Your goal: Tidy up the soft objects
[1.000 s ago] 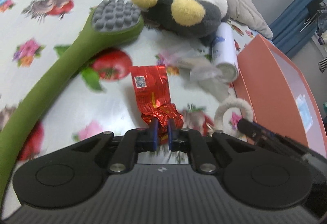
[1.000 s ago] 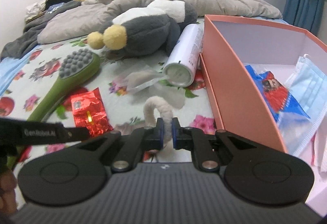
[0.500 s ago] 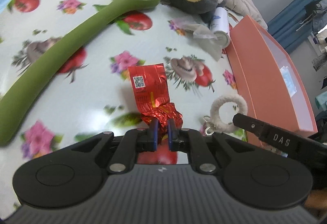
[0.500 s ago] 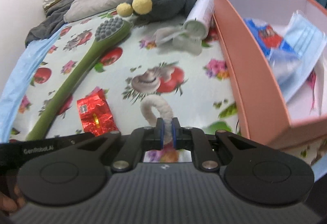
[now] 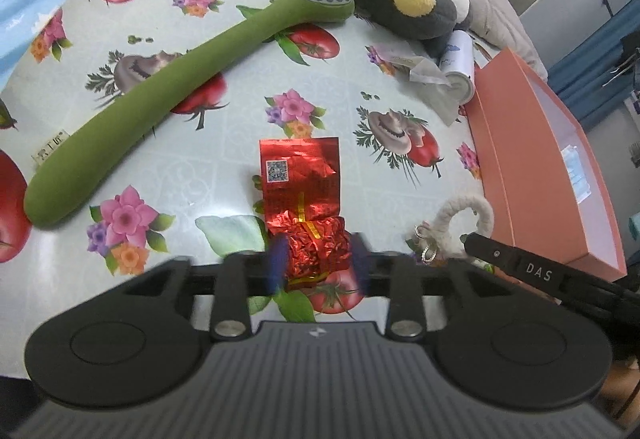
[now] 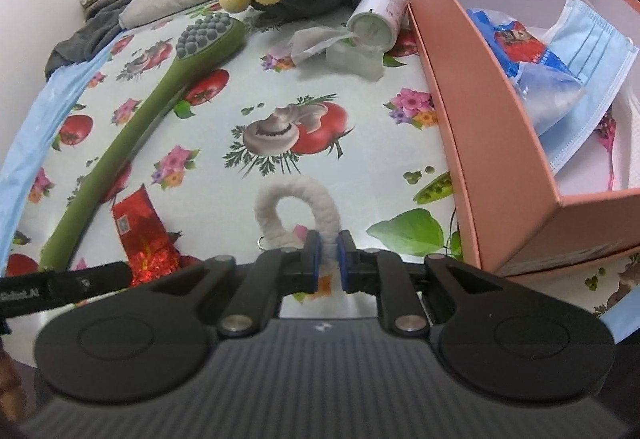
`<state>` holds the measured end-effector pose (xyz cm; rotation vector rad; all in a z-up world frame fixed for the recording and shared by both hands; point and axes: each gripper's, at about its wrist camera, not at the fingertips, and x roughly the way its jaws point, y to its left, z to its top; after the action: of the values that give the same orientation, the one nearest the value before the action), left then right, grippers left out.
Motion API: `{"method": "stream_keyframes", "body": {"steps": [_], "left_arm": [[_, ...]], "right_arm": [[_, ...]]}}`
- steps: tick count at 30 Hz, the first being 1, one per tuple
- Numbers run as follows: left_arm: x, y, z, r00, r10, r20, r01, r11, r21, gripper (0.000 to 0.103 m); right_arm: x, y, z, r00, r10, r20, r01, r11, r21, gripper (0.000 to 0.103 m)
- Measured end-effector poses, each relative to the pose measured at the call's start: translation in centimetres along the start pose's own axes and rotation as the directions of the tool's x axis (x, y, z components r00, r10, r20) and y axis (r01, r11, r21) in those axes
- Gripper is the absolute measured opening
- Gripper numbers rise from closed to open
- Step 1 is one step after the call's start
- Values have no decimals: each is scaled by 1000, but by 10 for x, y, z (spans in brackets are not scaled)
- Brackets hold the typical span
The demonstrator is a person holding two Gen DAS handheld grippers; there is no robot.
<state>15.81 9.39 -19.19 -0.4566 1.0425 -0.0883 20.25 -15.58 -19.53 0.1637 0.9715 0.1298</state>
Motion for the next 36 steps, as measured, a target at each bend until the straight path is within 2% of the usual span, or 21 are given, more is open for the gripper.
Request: {"method": "stream_keyframes", "body": {"steps": [1,3,12,16,19,23,26,29,36], "left_arm": [[-1,-3,-1,1000,8,8,-8,1000,5,51],[-3,-6,-3,1000,10,20,-10,1000,-1,52],[0,-12,-5,998,44,42,-40,996,-76,60],[0,-13,-5,997,54,58,-49,994,-94,60],[3,-11,-5,996,64,58,-58,993,-106,60],[5,-9,-5,996,69,54,-62,991,-121,60],[7,-11,-6,996,81,45,-75,990,-116,68],[7,-15,-8,996,79,43,-74,992,-101,69],[8,-27,-13,993,102,64,-97,993,-73,69]], "right_arm": [[-1,-1,0,1000,0,0,0,1000,-3,29],[-2,-1,0,1000,1,7,-1,1000,-8,50],[2,6,2,1000,11,14,-10,998,-61,53],[3,13,3,999,16,43,-11,994,-106,60],[9,18,3,998,48,38,-43,991,-124,60],[17,30,-3,998,31,53,-19,979,-202,59],[27,31,-8,999,24,31,-16,975,-220,46],[34,28,-10,1000,12,7,-10,975,-222,26],[25,20,-8,1000,-4,27,10,976,-215,23]]}}
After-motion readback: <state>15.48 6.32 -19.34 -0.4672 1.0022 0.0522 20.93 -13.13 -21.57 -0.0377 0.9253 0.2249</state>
